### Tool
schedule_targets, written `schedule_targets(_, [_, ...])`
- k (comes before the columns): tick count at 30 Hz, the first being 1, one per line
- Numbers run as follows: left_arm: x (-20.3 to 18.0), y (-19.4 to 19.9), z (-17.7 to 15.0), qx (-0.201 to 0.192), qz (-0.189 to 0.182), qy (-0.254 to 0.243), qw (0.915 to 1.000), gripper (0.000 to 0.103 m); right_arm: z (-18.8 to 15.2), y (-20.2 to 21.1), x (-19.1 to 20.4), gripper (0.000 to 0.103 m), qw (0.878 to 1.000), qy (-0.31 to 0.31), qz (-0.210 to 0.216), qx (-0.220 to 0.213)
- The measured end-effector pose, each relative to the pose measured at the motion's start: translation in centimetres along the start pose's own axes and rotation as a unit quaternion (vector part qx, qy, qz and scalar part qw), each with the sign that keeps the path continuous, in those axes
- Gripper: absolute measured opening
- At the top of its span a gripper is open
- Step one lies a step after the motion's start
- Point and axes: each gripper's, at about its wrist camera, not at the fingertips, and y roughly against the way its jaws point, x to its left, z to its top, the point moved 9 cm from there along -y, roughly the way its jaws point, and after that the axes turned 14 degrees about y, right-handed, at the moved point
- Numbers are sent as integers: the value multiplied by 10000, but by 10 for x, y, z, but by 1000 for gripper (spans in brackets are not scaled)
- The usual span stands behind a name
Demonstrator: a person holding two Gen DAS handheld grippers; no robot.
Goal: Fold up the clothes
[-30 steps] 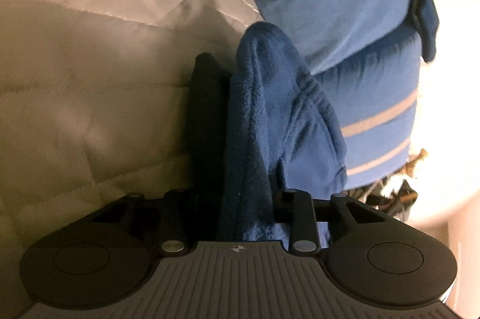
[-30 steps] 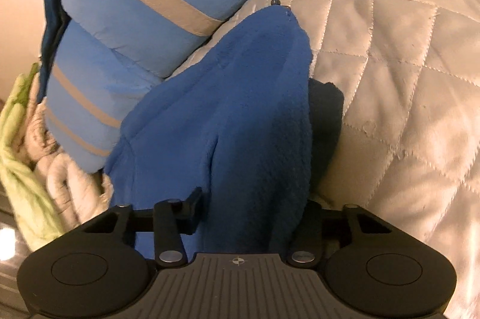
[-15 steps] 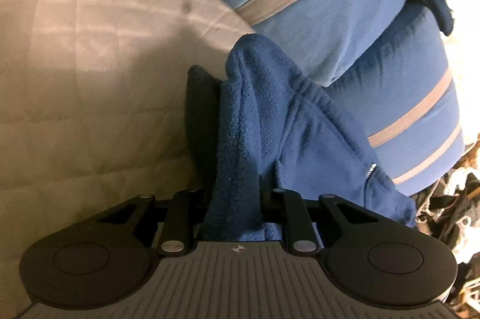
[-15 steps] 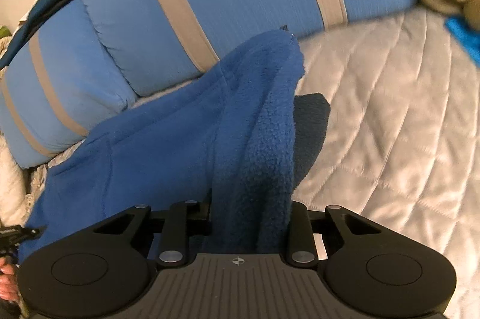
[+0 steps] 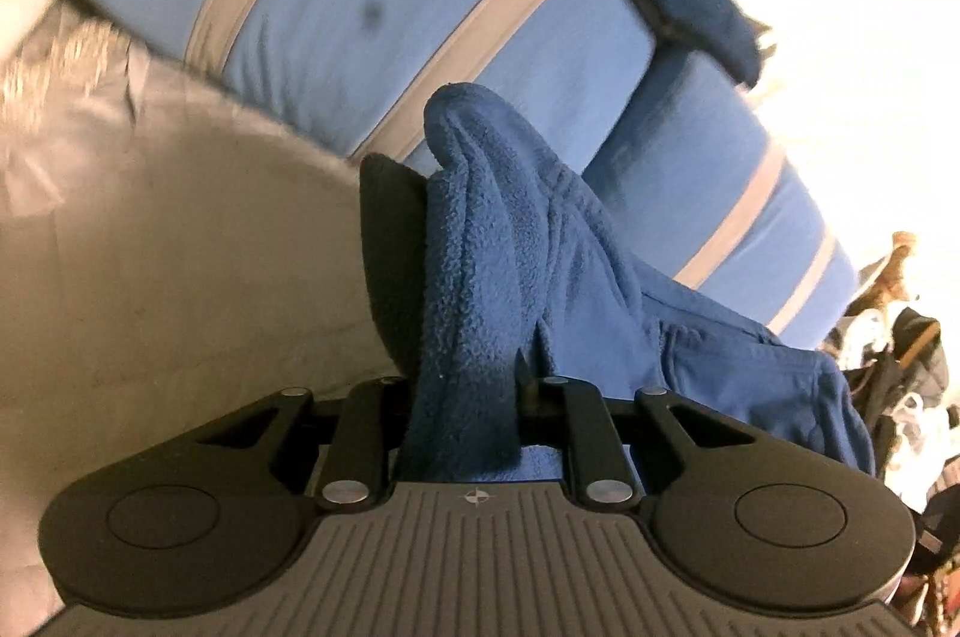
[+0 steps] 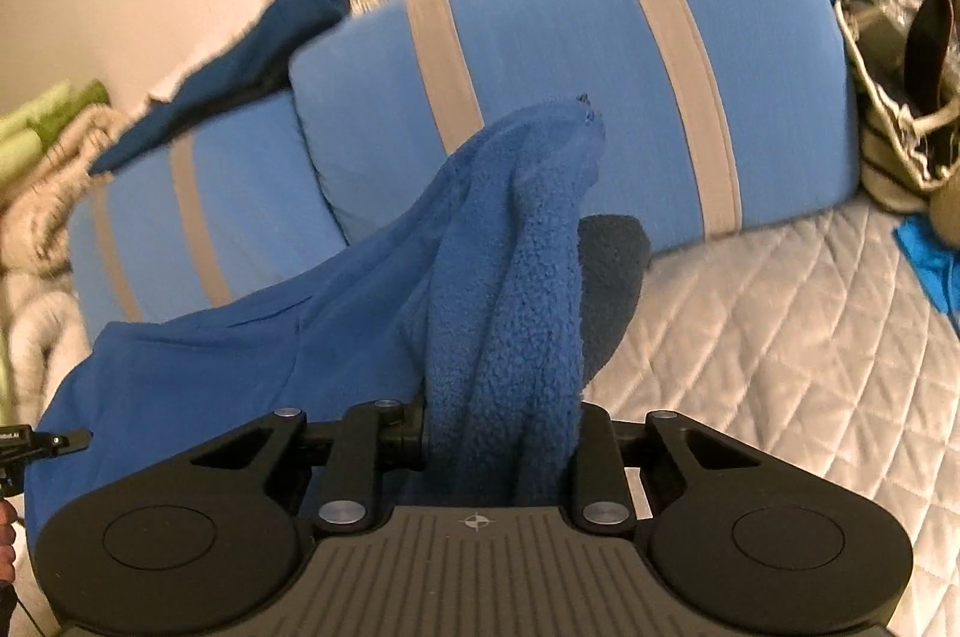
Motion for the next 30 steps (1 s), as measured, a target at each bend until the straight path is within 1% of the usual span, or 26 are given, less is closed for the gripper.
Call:
schedule_targets(2, [-11, 15, 5, -93, -49, -124, 9999, 20, 9, 11, 3, 28, 9999, 8, 86, -102])
schedule_targets(5, [-20, 29, 7, -210, -46, -422, 9989, 20, 12, 23, 10, 28, 9997, 108, 206, -109])
schedule_targets(8, [-21, 34, 2, -268, 66, -688, 9972, 20, 5, 26, 16, 28, 9994, 280, 216, -63])
schedule_targets(10, [-15, 32, -5, -229, 166, -745, 9968, 20, -5, 26, 19, 27, 9991, 357, 208, 3])
schedule_targets(16, [13, 22, -27, -31, 424, -730, 9964, 20, -43, 15, 22, 27, 9985, 398, 271, 270])
schedule_targets(21, [40, 18, -30, 64, 485, -527, 9974, 20, -58, 8, 23, 27, 9984, 333, 315, 345])
schedule_targets(24, [45, 20, -25, 48, 503, -520, 9974, 20, -53, 7, 32, 27, 9980, 396, 382, 296])
schedule_targets(26, [44, 26, -17, -22, 601, -616, 9963, 20, -45, 7, 42, 27, 9977, 446, 461, 238])
schedule_targets(28, [41, 38, -7, -187, 660, -728, 9950, 20, -29, 9, 59, 27, 9967, 524, 616, 92])
schedule_targets(30, [38, 58, 10, -428, 729, -866, 9927, 20, -7, 10, 83, 26, 9947, 661, 776, -92])
